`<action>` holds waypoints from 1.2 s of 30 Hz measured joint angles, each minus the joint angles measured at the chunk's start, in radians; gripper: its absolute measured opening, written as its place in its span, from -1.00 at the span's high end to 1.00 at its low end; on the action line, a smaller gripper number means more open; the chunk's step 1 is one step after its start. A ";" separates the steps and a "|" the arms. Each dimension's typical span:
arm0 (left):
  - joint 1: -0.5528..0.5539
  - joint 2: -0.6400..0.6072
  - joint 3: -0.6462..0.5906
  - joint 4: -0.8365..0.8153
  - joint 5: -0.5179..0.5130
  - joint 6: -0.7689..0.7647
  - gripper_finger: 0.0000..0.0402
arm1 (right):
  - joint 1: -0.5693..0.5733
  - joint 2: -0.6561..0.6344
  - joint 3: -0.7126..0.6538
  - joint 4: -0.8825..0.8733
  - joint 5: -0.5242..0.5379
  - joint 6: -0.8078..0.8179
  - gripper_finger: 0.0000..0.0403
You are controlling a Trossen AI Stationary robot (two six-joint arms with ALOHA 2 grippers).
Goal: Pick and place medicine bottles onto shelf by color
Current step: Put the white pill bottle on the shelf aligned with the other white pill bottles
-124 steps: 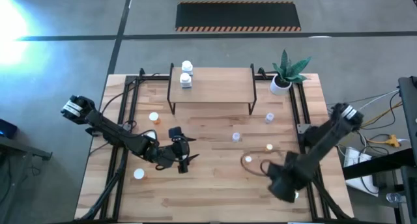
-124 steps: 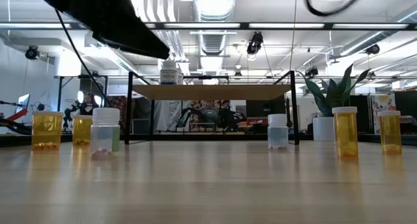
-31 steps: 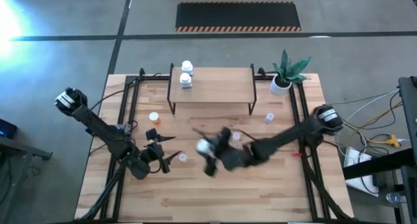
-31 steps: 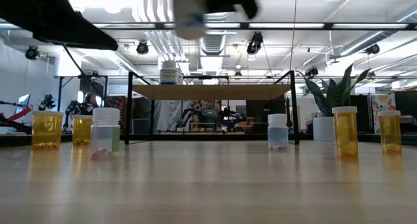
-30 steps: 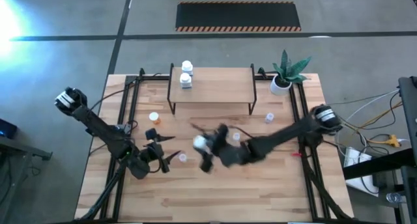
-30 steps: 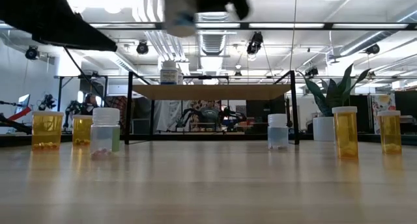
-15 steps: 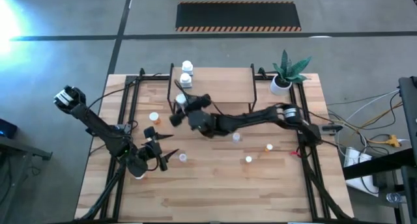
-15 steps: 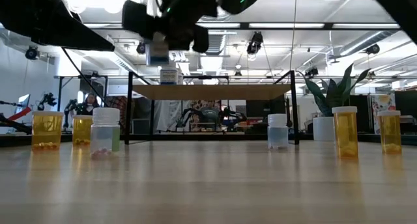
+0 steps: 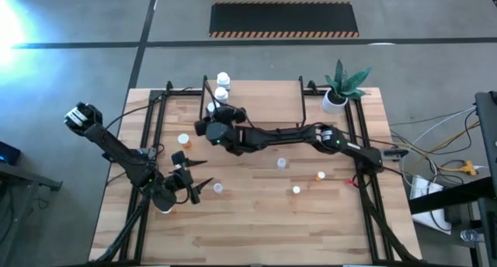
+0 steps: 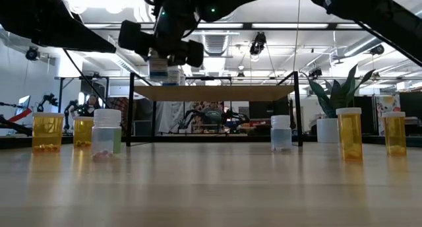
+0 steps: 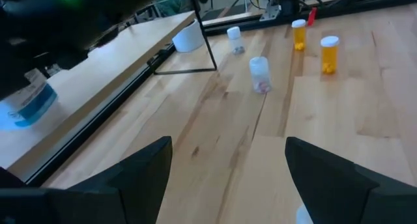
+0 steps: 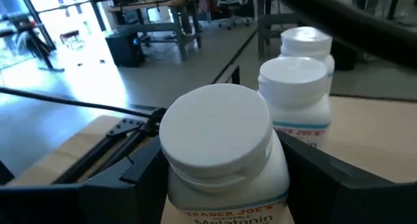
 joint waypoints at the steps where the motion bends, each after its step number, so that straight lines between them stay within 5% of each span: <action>1: 0.000 0.000 0.000 0.001 0.000 0.000 -0.40 | -0.002 0.004 0.005 0.000 0.000 0.017 -0.17; 14: 0.000 0.000 0.000 0.000 0.001 0.004 -0.40 | -0.035 0.006 0.004 -0.082 -0.064 0.159 -0.30; 26: -0.006 0.000 0.000 0.000 0.001 0.002 -0.40 | -0.032 -0.020 0.002 -0.104 -0.093 -0.009 -0.73; 33: -0.023 -0.002 0.012 0.001 0.003 -0.032 -0.40 | -0.025 -0.148 0.001 -0.474 -0.114 -0.089 -0.69; 36: -0.020 -0.002 0.031 0.000 -0.005 -0.056 -0.40 | -0.018 -0.202 -0.011 -0.628 -0.141 -0.268 -0.63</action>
